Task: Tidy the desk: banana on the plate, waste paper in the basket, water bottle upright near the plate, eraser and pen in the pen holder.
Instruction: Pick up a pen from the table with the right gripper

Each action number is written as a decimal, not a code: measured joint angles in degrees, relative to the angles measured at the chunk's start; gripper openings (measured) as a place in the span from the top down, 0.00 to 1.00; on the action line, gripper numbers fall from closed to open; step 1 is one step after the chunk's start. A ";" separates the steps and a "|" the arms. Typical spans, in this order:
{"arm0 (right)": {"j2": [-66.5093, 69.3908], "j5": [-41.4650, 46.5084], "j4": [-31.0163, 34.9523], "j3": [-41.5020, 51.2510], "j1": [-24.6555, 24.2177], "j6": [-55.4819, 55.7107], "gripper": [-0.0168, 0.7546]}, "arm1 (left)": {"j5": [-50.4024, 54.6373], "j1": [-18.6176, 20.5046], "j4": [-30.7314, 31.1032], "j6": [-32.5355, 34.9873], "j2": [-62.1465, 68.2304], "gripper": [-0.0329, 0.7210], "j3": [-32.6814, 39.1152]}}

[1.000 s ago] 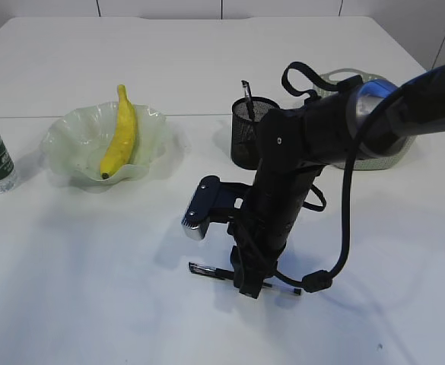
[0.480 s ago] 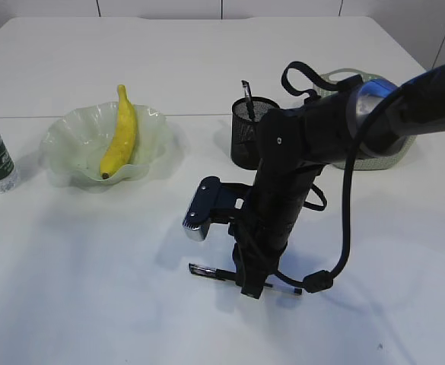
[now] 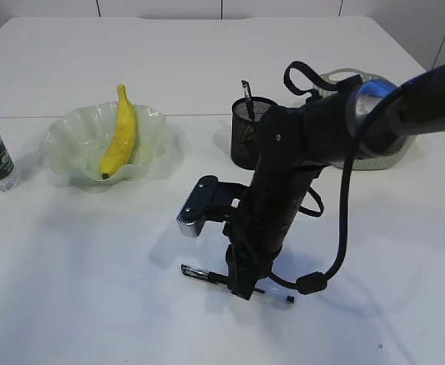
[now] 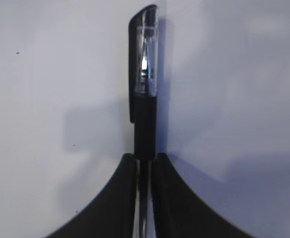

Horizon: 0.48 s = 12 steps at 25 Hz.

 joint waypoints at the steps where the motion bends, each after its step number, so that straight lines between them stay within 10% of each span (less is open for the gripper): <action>1: 0.10 0.12 0.03 -0.13 0.00 0.00 0.91 | 0.00 0.00 0.00 0.00 0.00 0.27 0.00; 12: 0.55 1.14 5.82 -9.85 0.00 0.10 0.91 | 0.00 0.00 0.00 0.00 0.00 0.27 0.00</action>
